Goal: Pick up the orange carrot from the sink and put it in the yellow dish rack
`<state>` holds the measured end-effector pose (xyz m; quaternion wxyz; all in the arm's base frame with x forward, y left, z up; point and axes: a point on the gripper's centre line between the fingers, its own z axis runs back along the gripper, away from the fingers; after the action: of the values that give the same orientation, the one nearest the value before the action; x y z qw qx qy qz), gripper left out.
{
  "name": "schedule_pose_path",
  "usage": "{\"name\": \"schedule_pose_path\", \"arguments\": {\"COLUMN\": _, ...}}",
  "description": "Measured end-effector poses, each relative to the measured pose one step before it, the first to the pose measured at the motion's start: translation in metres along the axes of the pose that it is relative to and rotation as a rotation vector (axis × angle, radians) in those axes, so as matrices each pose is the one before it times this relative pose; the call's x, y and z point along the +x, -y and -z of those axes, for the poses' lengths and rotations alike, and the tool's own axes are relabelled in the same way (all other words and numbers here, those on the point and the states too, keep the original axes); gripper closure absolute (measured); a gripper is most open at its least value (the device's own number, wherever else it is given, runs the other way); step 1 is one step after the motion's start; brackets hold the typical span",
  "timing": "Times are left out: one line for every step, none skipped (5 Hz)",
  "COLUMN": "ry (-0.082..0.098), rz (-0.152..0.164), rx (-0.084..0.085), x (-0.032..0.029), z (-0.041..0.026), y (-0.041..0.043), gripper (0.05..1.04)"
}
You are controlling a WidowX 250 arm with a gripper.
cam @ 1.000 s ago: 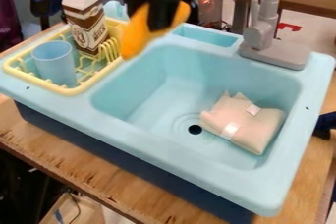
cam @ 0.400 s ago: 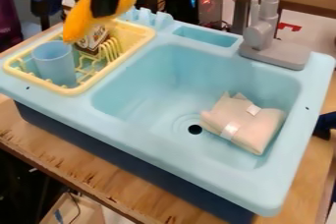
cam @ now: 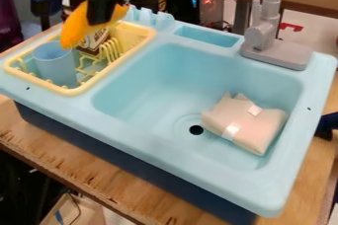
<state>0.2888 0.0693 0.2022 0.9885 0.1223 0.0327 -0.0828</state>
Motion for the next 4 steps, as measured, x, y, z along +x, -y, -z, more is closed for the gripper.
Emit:
{"name": "schedule_pose_path", "arguments": {"ry": -0.0095, "rz": -0.0012, "rx": 0.0049, "x": 0.00736, "z": 0.01271, "y": -0.00380, "gripper": 0.632}}
{"name": "schedule_pose_path", "arguments": {"ry": -0.0176, "rz": -0.0024, "rx": -0.0075, "x": 0.00661, "z": 0.01378, "y": -0.00234, "gripper": 0.632}}
{"name": "schedule_pose_path", "arguments": {"ry": -0.0131, "rz": -0.0070, "rx": -0.0261, "x": 0.00844, "z": 0.01665, "y": -0.00023, "gripper": 0.632}}
{"name": "schedule_pose_path", "arguments": {"ry": -0.0146, "rz": 0.0046, "rx": -0.0078, "x": 0.00695, "z": 0.00939, "y": 0.00087, "gripper": 0.632}}
